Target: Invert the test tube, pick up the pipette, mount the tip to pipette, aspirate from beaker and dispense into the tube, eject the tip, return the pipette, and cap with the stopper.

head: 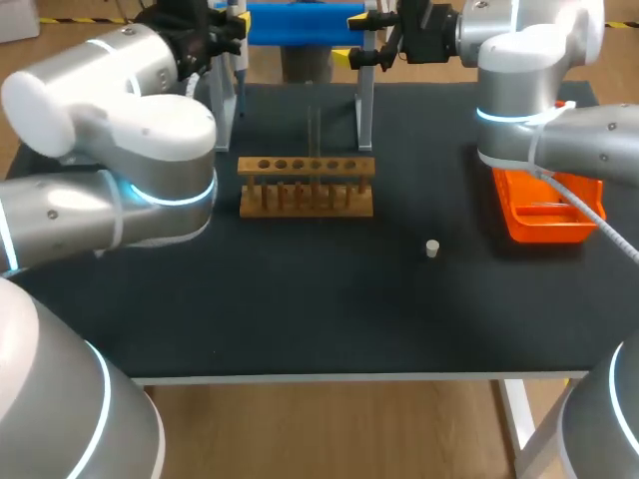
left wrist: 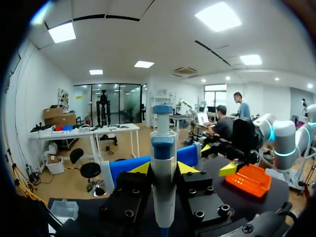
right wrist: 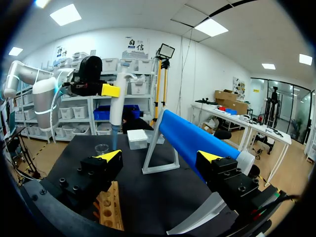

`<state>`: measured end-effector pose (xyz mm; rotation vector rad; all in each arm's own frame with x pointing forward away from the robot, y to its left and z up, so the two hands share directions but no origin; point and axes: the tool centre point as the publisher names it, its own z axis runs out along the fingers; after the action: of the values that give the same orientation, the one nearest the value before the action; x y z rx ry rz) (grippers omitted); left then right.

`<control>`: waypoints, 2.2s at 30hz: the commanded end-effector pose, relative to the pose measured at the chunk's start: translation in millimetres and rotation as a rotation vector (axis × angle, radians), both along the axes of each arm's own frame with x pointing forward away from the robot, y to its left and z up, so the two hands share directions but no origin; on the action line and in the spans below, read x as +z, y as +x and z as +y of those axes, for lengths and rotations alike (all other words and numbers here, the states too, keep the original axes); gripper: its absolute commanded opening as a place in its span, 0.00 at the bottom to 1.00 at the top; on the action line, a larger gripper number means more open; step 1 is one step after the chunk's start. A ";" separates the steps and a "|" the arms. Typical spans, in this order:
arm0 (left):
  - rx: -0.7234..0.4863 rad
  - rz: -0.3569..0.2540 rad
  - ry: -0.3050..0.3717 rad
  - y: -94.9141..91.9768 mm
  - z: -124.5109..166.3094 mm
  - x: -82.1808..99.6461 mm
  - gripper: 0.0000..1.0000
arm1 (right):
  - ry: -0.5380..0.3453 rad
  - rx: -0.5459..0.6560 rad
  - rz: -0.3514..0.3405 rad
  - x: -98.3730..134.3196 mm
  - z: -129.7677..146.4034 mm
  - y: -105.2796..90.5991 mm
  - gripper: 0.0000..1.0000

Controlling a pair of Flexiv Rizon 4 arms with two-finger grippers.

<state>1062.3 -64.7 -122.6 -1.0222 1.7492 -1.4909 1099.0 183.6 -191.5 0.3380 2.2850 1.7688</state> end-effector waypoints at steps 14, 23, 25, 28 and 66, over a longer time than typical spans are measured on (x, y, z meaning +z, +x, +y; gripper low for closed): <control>0.127 0.004 0.008 46.3 -15.4 -15.8 0.00 | -0.002 0.001 0.001 -0.1 0.3 1.0 1.00; 0.196 0.018 0.003 58.7 -8.1 -23.1 0.00 | -0.002 0.001 0.001 -0.1 0.3 1.0 1.00; 0.203 0.021 0.001 60.5 -7.6 -25.1 0.00 | -0.002 0.001 0.001 -0.1 0.3 1.0 1.00; 0.220 0.029 0.000 63.5 -6.1 -29.2 0.00 | -0.002 0.001 0.001 -0.1 0.3 1.0 1.00; 0.359 0.125 0.048 98.3 13.4 -55.1 0.00 | -0.002 0.001 0.001 -0.1 0.3 1.0 1.00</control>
<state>1155.5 -49.4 -177.9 -1.3436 1.5705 -1.1828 1099.0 183.6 -191.5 0.3380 2.2850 1.7688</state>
